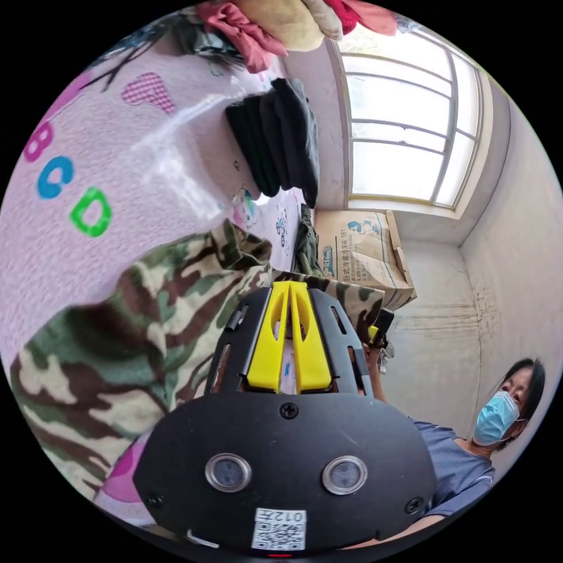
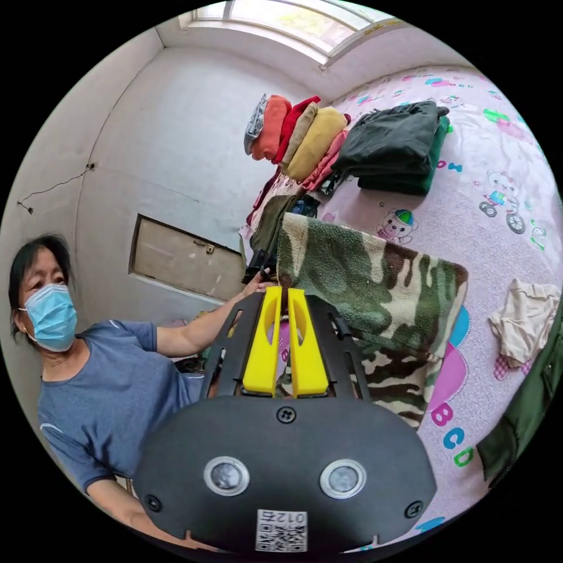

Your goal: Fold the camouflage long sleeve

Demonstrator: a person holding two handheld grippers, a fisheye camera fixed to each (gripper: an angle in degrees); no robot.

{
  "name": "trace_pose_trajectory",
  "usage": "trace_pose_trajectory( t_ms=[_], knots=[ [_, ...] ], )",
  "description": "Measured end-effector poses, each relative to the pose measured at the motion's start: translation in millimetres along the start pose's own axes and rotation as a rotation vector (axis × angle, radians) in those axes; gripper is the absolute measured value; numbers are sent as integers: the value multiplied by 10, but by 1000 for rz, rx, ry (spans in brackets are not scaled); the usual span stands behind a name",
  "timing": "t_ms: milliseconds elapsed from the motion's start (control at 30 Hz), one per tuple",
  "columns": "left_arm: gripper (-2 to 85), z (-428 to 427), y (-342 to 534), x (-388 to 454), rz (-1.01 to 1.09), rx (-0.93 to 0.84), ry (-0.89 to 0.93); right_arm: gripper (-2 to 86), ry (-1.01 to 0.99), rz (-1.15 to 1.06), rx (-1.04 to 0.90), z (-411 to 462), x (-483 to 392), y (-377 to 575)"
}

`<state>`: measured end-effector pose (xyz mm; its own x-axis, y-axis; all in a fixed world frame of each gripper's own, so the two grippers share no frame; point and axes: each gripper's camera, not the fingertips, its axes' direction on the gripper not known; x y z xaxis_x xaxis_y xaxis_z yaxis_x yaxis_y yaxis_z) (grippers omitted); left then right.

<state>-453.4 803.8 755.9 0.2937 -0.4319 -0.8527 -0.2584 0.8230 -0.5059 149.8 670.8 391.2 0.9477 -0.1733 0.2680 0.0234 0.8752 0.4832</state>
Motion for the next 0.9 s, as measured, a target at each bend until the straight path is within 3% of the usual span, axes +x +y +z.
trace_pose_trajectory(
  t_ms=[300,467,600,667,833,900],
  knots=[
    [5,-571,400,-340,-66,63,-76,56,274,-25,-286,2001,247,-93],
    [5,-382,412,-5,74,35,-193,58,257,-129,-175,1530,-79,-99],
    [5,234,351,246,174,-119,-287,12,540,31,-16,791,304,-139],
    [5,519,342,269,185,-199,-367,7,580,110,-19,649,508,-180],
    [3,913,399,320,265,-287,-821,0,747,126,-167,865,766,-361],
    [2,944,430,340,303,-309,-857,-1,816,100,-232,1001,773,-419]
  ],
)
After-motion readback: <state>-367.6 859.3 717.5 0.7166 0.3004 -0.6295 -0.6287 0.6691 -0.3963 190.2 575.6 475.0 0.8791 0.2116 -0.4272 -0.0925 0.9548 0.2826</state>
